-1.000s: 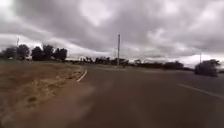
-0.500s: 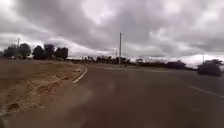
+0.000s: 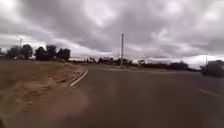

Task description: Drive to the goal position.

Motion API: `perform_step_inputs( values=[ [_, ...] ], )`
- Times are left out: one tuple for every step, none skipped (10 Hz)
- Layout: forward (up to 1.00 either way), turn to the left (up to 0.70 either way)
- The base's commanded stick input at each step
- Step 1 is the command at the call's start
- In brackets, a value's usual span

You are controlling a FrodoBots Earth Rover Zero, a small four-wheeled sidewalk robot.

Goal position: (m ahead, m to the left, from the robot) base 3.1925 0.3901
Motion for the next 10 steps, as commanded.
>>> perform_step_inputs(
  values=[
    [0.85, 0.18],
    [0.85, 0.17],
    [0.85, 0.00],
    [0.85, 0.00],
    [0.85, 0.16],
    [0.85, 0.33],
    [0.85, 0.03],
    [0.85, 0.00],
    [0.85, 0.00],
    [0.85, 0.00]
  ],
)
